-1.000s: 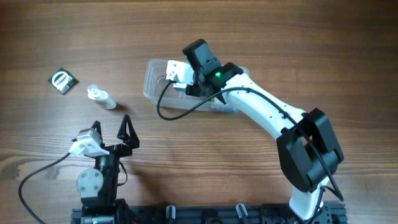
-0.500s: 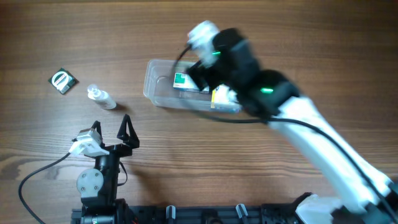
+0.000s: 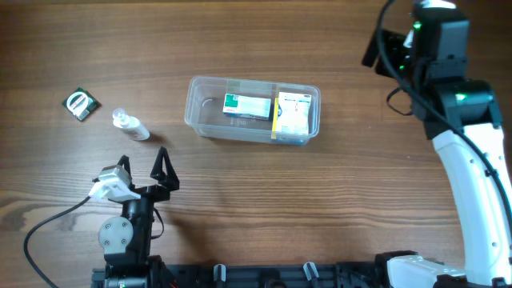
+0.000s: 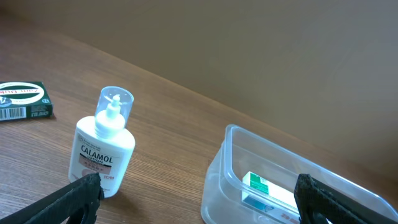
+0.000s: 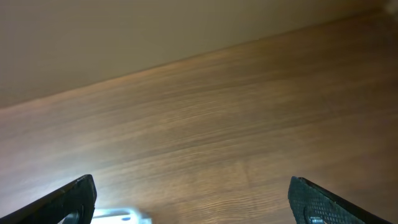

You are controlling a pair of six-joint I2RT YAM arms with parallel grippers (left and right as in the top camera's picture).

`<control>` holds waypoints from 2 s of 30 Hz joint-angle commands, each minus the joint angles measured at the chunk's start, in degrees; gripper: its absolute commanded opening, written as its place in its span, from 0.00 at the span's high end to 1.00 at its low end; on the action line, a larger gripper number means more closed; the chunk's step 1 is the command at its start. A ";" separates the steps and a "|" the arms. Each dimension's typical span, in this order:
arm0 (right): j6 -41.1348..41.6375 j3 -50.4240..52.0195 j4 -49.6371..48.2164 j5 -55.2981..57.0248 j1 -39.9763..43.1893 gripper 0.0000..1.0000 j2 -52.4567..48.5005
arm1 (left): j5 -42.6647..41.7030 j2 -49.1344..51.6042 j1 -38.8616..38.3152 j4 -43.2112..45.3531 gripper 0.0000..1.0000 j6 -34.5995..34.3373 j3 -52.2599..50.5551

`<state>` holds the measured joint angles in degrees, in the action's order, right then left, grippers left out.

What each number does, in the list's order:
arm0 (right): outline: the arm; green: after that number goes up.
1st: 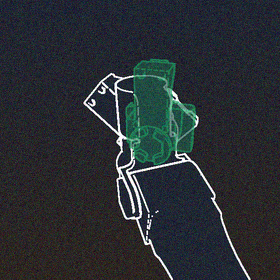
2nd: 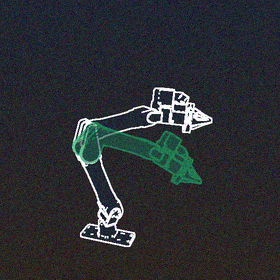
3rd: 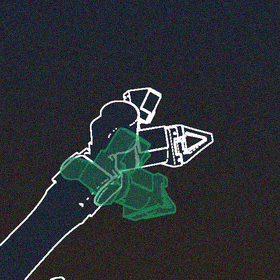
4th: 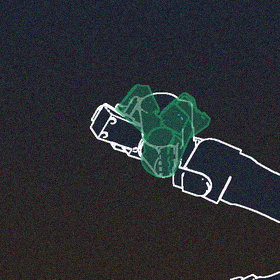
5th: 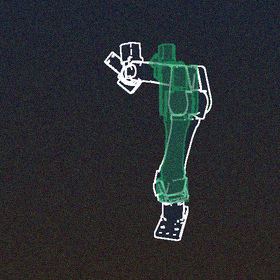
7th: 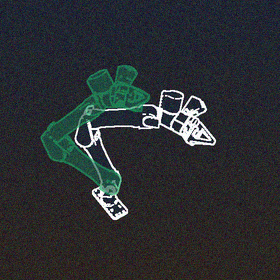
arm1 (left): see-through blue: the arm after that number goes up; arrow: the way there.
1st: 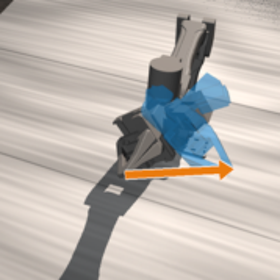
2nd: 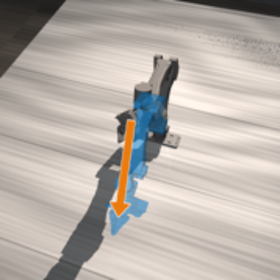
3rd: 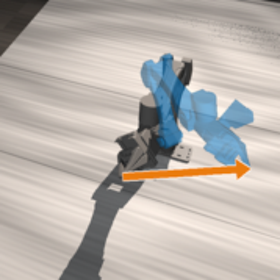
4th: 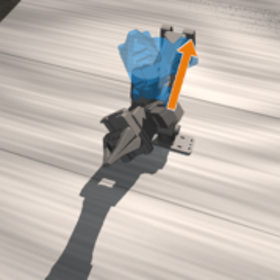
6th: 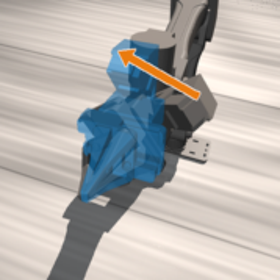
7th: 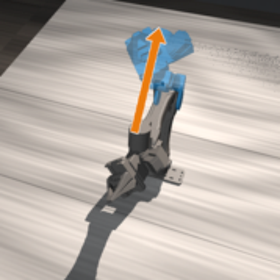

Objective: Pack container
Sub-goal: 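Release the Panadol box and retract right arm to the right, then reach left gripper over the green Zam-Buk tin and grasp it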

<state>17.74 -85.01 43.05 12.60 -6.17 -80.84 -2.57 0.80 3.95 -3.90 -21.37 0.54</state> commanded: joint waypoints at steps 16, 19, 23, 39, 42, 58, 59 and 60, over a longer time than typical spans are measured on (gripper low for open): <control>1.88 0.20 0.72 0.68 1.31 0.00 -0.59 | -9.20 -0.31 0.42 5.77 0.00 1.49 0.22; 1.90 0.20 0.72 0.68 1.31 0.00 -0.59 | -10.45 0.74 0.42 2.93 0.00 2.08 3.48; 1.90 0.20 0.72 0.68 1.31 0.00 -0.59 | -10.25 7.02 0.46 -1.75 0.00 7.48 12.35; 1.90 0.20 0.72 0.68 1.31 0.00 -0.59 | -9.40 68.32 0.46 -34.18 0.00 16.68 71.17; 1.88 0.20 0.72 0.68 1.31 0.00 -0.59 | -10.34 75.56 0.46 -39.21 0.00 16.41 78.44; 1.90 0.20 0.72 0.68 1.31 0.00 -0.59 | 0.94 79.91 1.03 -36.11 0.00 6.58 80.06; 1.90 0.20 0.72 0.68 1.31 0.00 -0.59 | 3.80 79.91 1.53 -35.89 0.00 3.41 80.06; 1.90 0.20 0.72 0.68 1.31 0.00 -0.59 | 6.43 79.91 2.38 -35.67 0.00 0.13 80.06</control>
<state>18.85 -84.88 43.77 12.71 -4.82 -80.99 -9.96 80.68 4.12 -40.56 -9.06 79.11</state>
